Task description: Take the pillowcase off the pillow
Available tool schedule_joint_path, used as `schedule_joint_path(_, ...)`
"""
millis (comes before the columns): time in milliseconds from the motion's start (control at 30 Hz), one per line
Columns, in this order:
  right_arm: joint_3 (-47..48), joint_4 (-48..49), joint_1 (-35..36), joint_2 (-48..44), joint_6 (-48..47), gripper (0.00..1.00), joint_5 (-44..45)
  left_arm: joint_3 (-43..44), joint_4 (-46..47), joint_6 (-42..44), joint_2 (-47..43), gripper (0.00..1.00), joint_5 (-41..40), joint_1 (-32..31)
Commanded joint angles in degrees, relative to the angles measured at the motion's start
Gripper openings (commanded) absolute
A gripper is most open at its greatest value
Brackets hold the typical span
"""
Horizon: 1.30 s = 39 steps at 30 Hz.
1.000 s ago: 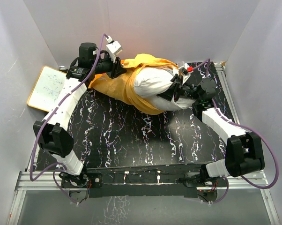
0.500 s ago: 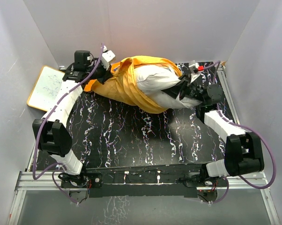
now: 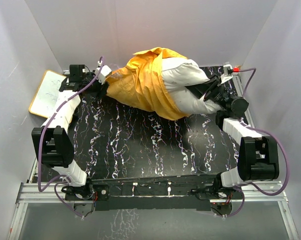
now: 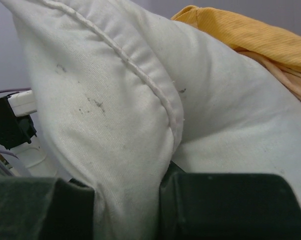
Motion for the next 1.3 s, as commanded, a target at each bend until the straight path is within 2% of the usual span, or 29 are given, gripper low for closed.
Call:
schedule_joint_path(0, 4.13, 3.37, 0.74, -3.54, 1.0, 0.08, 2.84, 4.84, -6.24, -0.91, -7.48, 0.84, 13.66, 0.11)
schedule_joint_path(33, 4.57, 4.87, 1.07, -2.85, 2.13, 0.08, 2.34, 6.02, -7.03, -1.38, -8.19, 0.95, 17.48, 0.05)
schedule_joint_path(67, 5.23, 6.68, 1.38, -1.87, 3.38, 0.08, 1.53, 7.31, -7.22, -2.39, -8.58, 0.97, 20.56, -0.02)
schedule_joint_path(167, 7.37, 12.88, 2.64, 0.56, 7.62, 0.08, -0.8, 12.42, -7.9, -5.89, -7.44, 0.97, 25.69, -0.15)
schedule_joint_path(233, 8.47, 13.57, 3.77, 0.99, 8.09, 0.08, -2.11, 16.02, -8.83, -6.61, -5.77, 0.97, 27.94, -0.18)
schedule_joint_path(400, 10.33, 5.4, 8.23, -0.49, 0.61, 0.08, -5.33, 19.58, -5.12, -15.74, -3.06, 0.97, 36.03, -0.76)
schedule_joint_path(467, 10.32, 0.25, 9.2, -1.68, -2.89, 0.08, -4.96, 19.01, -3.73, -18.39, -3.21, 0.97, 35.48, -2.53)
schedule_joint_path(567, 10.94, -2.67, 9.99, -2.41, -5.45, 0.08, -4.93, 16.8, -6.6, -14.72, -4.37, 0.96, 32.13, -5.51)
schedule_joint_path(700, 11.24, -3.33, 10.12, -2.73, -5.96, 0.08, -4.93, 13.16, -8.53, -10.57, -5.42, 0.79, 26.25, -5.88)
schedule_joint_path(800, 11.48, -3.38, 10.17, -2.95, -5.89, 0.08, -5.42, 8.86, -9.28, -6.46, -6.93, 0.73, 21.4, -5.86)
schedule_joint_path(833, 11.58, -3.38, 10.19, -3.11, -5.92, 0.08, -5.72, 7.18, -7.72, -6.42, -7.71, 0.73, 20.03, -5.56)
schedule_joint_path(933, 11.91, -3.99, 10.24, -3.58, -6.2, 0.08, -7.05, 3.42, -0.85, -11.36, -9.76, 0.92, 18.23, -4.28)
schedule_joint_path(1033, 12.07, -4.69, 10.36, -3.95, -6.63, 0.08, -7.52, 4.07, 0.37, -15.12, -9.69, 0.96, 21.89, -3.16)
schedule_joint_path(1133, 12.44, -4.78, 11.09, -3.84, -6.67, 0.08, -8.02, 6.45, 0.44, -20.55, -8.12, 0.88, 29.31, -2.0)
schedule_joint_path(1267, 12.42, -5.0, 11.86, -3.57, -6.75, 0.08, -8.25, 7.17, 2.68, -27.51, -6.55, 0.71, 38.67, -1.83)
